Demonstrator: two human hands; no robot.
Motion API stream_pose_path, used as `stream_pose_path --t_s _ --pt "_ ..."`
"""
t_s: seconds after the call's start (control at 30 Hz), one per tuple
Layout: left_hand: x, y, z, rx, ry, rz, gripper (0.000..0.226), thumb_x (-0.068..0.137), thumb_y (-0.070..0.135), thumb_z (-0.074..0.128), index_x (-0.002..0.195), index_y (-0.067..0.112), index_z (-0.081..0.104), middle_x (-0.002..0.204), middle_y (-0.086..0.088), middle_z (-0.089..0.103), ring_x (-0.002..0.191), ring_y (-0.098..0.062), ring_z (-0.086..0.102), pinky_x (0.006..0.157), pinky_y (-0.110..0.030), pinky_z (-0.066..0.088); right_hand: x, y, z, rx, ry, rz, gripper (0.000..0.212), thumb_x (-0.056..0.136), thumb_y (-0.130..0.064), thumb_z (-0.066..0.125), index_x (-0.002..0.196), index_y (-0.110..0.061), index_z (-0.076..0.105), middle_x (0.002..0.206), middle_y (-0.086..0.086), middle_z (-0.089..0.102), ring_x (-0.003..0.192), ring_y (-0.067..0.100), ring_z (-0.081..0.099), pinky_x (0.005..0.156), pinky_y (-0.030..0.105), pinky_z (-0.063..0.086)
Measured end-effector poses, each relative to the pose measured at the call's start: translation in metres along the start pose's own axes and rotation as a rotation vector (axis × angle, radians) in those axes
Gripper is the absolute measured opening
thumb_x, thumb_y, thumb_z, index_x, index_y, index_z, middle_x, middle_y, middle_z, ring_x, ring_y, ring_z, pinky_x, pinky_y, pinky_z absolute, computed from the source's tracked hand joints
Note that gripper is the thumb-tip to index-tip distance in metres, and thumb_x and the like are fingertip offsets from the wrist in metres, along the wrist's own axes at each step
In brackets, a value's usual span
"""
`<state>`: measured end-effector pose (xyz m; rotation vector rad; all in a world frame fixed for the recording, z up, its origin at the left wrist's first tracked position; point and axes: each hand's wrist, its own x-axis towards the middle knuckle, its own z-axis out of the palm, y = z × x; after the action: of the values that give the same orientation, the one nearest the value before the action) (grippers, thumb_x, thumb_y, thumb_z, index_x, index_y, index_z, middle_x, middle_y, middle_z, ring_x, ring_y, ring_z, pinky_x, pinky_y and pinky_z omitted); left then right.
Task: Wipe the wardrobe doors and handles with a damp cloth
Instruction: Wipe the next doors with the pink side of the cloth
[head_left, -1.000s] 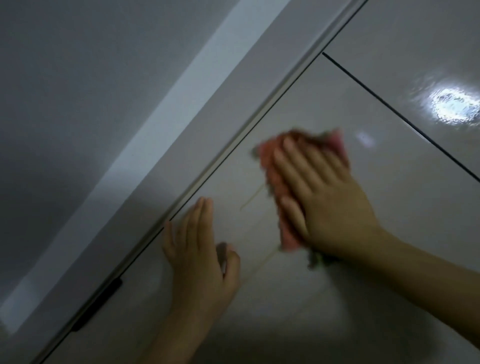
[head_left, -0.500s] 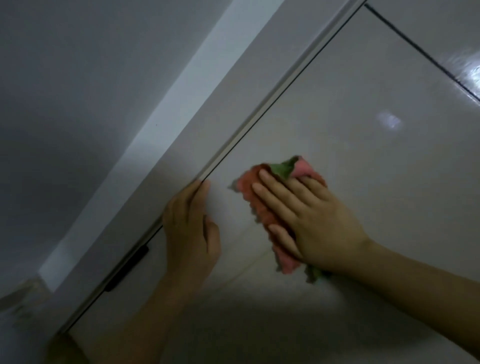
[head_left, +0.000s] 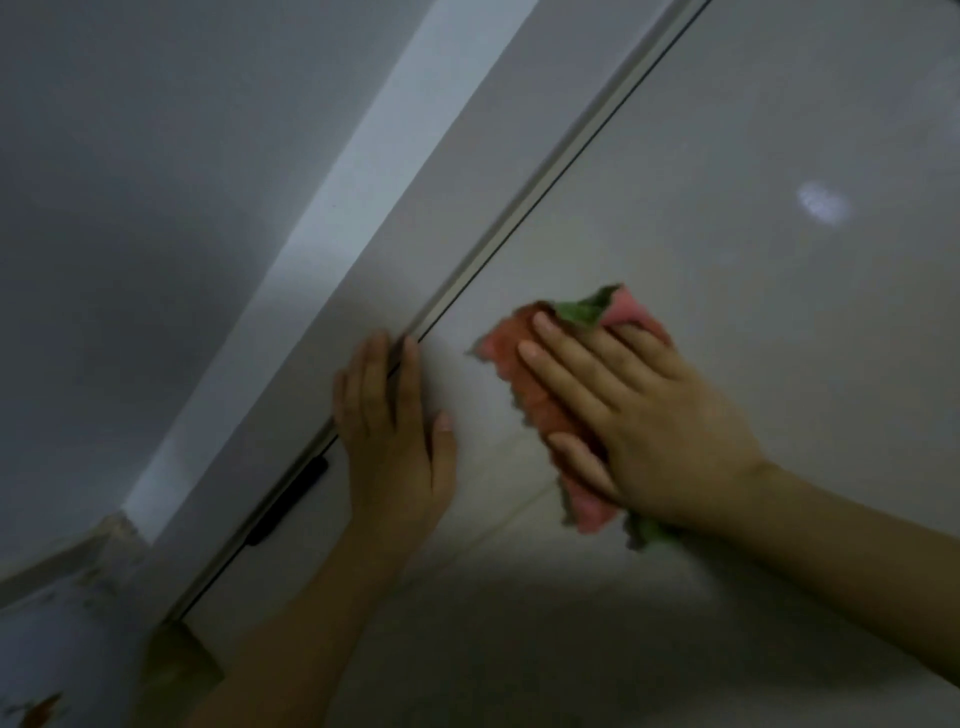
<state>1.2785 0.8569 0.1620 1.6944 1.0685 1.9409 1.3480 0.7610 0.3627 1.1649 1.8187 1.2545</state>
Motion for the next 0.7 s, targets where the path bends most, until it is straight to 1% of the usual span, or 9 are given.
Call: stream_pose_path --t_s 0.13,0.2,0.23,0.3,0.37,0.47,0.57,0.63,0.7 --pt "0.002 -0.012 0.001 -0.036 0.05 0.038 0.062 0.092 0.022 0.04 0.148 0.012 0.015 0.152 -0.009 0.017 0.143 -0.027 0.015 0.115 -0.054 0.017 0.02 0.017 -0.011 0.022 0.089 0.182 0.066 0.096 -0.044 0.033 0.15 -0.008 0.022 0.156 0.013 0.018 0.144 0.029 0.021 0.119 0.041 0.007" --pt "0.002 -0.018 -0.001 -0.083 0.066 0.072 0.06 0.094 0.022 0.039 0.148 0.008 0.015 0.152 -0.01 0.018 0.146 -0.018 0.011 0.117 -0.051 0.016 0.039 0.007 -0.007 0.025 0.134 0.272 0.064 0.098 -0.042 0.031 0.151 -0.007 0.021 0.156 0.015 0.018 0.144 0.03 0.019 0.119 0.042 0.005" --pt "0.001 -0.021 -0.001 -0.095 0.072 0.083 0.058 0.096 0.023 0.036 0.147 0.004 0.017 0.152 -0.011 0.019 0.146 -0.017 0.011 0.117 -0.05 0.015 0.043 -0.003 -0.003 0.028 0.144 0.268 0.063 0.098 -0.041 0.031 0.15 -0.007 0.022 0.156 0.015 0.019 0.144 0.03 0.019 0.119 0.042 0.005" --pt "0.002 -0.023 -0.002 -0.084 0.072 0.098 0.055 0.099 0.026 0.032 0.145 -0.002 0.02 0.151 -0.013 0.021 0.145 -0.021 0.015 0.118 -0.047 0.014 0.036 -0.025 0.011 0.028 0.113 0.132 0.062 0.098 -0.04 0.032 0.149 -0.006 0.025 0.155 0.015 0.019 0.144 0.03 0.021 0.118 0.042 0.005" --pt "0.001 -0.025 -0.004 -0.072 0.054 0.116 0.056 0.1 0.028 0.031 0.144 -0.005 0.021 0.152 -0.015 0.019 0.146 -0.019 0.011 0.119 -0.044 0.011 0.009 -0.048 0.024 -0.001 0.016 -0.055 0.063 0.097 -0.04 0.033 0.149 -0.006 0.025 0.155 0.014 0.016 0.144 0.029 0.021 0.119 0.041 0.003" --pt "0.0 -0.031 -0.01 -0.087 0.0 0.16 0.057 0.099 0.024 0.034 0.144 -0.01 0.022 0.152 -0.018 0.018 0.147 -0.016 0.006 0.12 -0.042 0.01 -0.03 -0.052 0.025 0.029 -0.062 -0.159 0.063 0.095 -0.041 0.035 0.148 -0.007 0.028 0.155 0.013 0.021 0.142 0.025 0.021 0.118 0.038 0.003" --pt "0.002 -0.037 -0.016 -0.044 -0.033 0.198 0.056 0.098 0.022 0.035 0.143 -0.011 0.025 0.152 -0.02 0.02 0.147 -0.022 0.01 0.12 -0.042 0.012 -0.036 -0.019 0.01 0.075 0.003 -0.065 0.061 0.096 -0.041 0.036 0.147 -0.01 0.032 0.153 0.012 0.026 0.14 0.025 0.026 0.118 0.041 0.01" --pt "0.003 -0.041 -0.018 -0.009 -0.042 0.214 0.057 0.098 0.023 0.036 0.143 -0.011 0.026 0.152 -0.02 0.02 0.146 -0.026 0.013 0.119 -0.044 0.013 -0.02 -0.002 0.002 0.046 0.068 0.059 0.06 0.097 -0.04 0.033 0.148 -0.008 0.029 0.153 0.015 0.024 0.142 0.028 0.025 0.118 0.044 0.011" --pt "0.003 -0.04 -0.018 0.01 -0.033 0.208 0.058 0.098 0.024 0.036 0.143 -0.011 0.024 0.152 -0.022 0.02 0.145 -0.027 0.013 0.119 -0.047 0.013 0.0 -0.007 0.002 0.007 0.115 0.191 0.062 0.098 -0.038 0.034 0.149 -0.004 0.026 0.154 0.018 0.023 0.143 0.031 0.021 0.118 0.046 0.01"
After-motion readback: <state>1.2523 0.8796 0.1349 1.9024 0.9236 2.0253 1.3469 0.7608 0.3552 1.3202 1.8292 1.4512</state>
